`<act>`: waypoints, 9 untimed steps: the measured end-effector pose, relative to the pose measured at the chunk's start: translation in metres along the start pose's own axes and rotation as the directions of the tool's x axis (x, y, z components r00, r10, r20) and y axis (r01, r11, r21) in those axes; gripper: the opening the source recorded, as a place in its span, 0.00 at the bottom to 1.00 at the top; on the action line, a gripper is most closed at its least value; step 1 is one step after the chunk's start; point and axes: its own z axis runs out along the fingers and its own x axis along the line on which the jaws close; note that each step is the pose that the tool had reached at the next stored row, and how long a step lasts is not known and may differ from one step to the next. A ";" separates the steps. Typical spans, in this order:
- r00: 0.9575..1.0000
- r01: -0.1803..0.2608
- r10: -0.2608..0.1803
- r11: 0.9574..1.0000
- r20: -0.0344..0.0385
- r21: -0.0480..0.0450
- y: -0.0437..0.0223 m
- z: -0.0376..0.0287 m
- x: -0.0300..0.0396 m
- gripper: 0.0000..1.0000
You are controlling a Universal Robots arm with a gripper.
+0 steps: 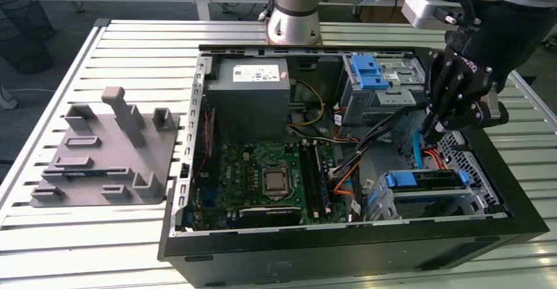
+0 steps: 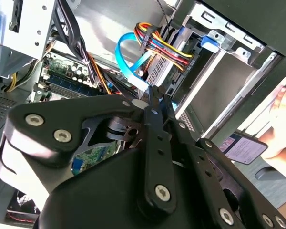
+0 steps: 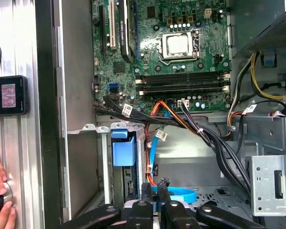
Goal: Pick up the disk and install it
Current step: 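Insert the second disk wire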
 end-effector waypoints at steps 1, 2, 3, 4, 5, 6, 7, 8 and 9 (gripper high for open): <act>1.000 0.000 0.000 1.000 0.004 0.000 -0.0002 0.0008 0.0017 0.16; 1.000 0.000 0.000 1.000 0.009 -0.001 -0.0004 0.0019 0.0037 0.16; 1.000 0.000 0.000 1.000 0.016 -0.001 -0.0005 0.0030 0.0056 0.16; 1.000 0.000 0.000 1.000 0.024 -0.002 -0.0006 0.0037 0.0072 0.16; 0.999 0.001 0.000 1.000 0.040 -0.003 -0.0007 0.0042 0.0085 0.16; 0.998 0.001 -0.001 1.000 0.057 -0.004 -0.0008 0.0044 0.0095 0.16; 0.997 0.001 -0.001 1.000 0.074 -0.005 -0.0009 0.0049 0.0104 0.16; 0.997 0.001 -0.001 1.000 0.082 -0.005 -0.0010 0.0058 0.0111 0.16; 0.997 0.001 -0.001 1.000 0.083 -0.006 -0.0010 0.0074 0.0116 0.16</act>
